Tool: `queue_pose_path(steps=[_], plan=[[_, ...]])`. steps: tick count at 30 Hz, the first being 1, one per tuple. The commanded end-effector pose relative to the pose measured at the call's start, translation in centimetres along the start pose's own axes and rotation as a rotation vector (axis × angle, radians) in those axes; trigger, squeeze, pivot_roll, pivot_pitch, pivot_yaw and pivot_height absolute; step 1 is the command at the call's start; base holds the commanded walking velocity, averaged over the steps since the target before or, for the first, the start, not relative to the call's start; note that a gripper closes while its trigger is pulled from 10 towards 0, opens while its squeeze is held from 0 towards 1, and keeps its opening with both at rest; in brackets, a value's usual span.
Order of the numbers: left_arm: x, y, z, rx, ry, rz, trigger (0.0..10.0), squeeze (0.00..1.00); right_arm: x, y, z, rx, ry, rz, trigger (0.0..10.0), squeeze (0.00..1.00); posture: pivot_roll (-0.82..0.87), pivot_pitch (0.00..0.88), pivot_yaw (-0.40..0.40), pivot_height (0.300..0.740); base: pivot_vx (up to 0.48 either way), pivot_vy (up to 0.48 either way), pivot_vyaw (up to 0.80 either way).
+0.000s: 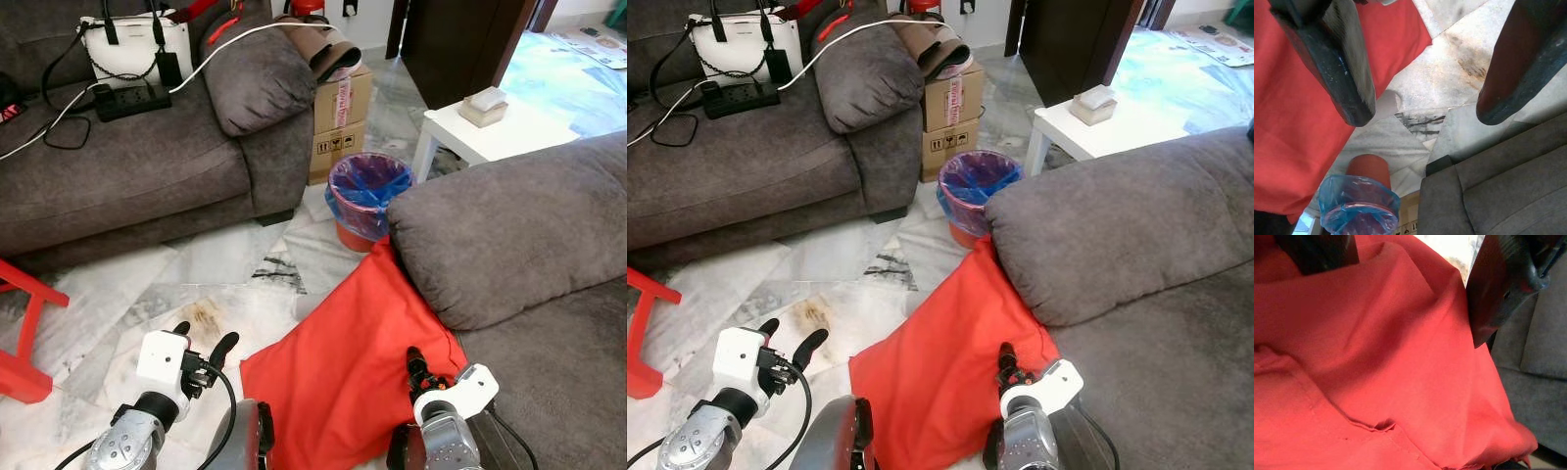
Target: Move the pillow to the sofa from floor
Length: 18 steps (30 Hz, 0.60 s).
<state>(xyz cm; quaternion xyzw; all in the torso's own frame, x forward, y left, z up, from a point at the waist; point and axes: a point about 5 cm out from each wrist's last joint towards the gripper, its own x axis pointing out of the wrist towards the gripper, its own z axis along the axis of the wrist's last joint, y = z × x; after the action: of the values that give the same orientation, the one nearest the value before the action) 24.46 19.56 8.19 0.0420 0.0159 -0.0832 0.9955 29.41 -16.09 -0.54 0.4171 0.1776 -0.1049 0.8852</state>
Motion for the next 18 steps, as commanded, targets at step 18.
queue_pose_path(steps=[18], plan=[[-0.32,0.41,-0.41,-0.001,0.03,0.014,10.0,0.0,-0.26,-0.26,-0.32,-0.031,-0.008,0.006,0.0,0.0,0.27,0.216,0.047,0.583,0.0,0.0,0.0]])
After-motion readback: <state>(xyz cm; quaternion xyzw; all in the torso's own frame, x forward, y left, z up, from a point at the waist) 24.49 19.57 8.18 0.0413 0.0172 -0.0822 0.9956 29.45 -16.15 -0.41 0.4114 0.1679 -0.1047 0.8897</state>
